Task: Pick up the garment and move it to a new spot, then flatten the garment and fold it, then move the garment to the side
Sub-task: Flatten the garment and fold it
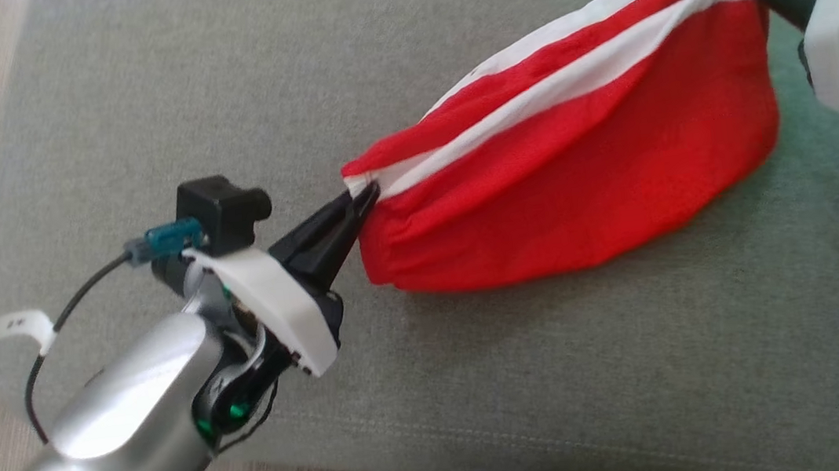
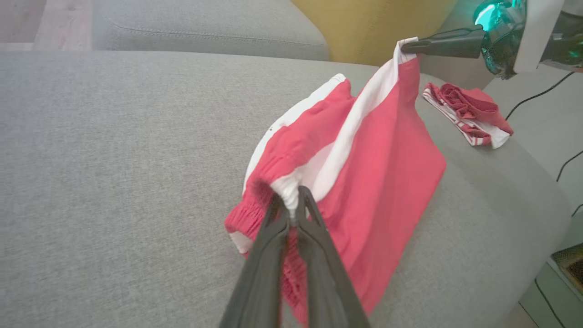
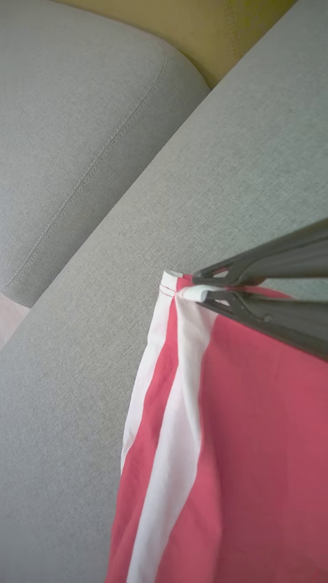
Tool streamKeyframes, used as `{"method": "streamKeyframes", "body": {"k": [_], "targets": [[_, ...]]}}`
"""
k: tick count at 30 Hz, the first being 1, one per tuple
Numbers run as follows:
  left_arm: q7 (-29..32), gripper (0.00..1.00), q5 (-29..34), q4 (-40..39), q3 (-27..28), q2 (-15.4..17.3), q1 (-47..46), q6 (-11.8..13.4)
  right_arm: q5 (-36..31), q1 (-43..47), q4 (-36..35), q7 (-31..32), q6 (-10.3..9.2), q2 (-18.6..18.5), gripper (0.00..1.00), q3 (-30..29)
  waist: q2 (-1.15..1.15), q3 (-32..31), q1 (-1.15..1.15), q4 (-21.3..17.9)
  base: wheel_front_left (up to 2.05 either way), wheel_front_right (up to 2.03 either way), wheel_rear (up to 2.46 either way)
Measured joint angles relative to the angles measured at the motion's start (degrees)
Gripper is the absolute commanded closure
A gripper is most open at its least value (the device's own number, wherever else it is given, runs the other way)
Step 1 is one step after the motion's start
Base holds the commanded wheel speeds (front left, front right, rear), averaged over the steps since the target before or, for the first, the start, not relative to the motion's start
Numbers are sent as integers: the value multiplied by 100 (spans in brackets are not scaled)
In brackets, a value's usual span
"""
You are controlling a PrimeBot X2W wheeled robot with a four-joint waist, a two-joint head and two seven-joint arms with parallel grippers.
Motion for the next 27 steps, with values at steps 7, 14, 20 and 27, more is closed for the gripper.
{"method": "streamKeyframes", "body": {"k": [7,14,20,27], "targets": [[-259,100,185,490,-2,-325,-319,-29,-311,-266,309,-185,0,153,100,8,0,358,0,163,0,0,0],[-466,100,190,943,24,-555,-570,-82,-546,-313,363,-307,0,178,100,9,0,584,0,257,0,0,0],[-501,40,192,1269,29,-660,-599,-90,-406,-320,479,-353,0,205,67,9,0,652,1,254,0,0,0],[-669,0,308,1756,94,-750,-677,73,-352,-319,687,-472,0,309,0,9,0,590,0,192,0,0,0]]}}
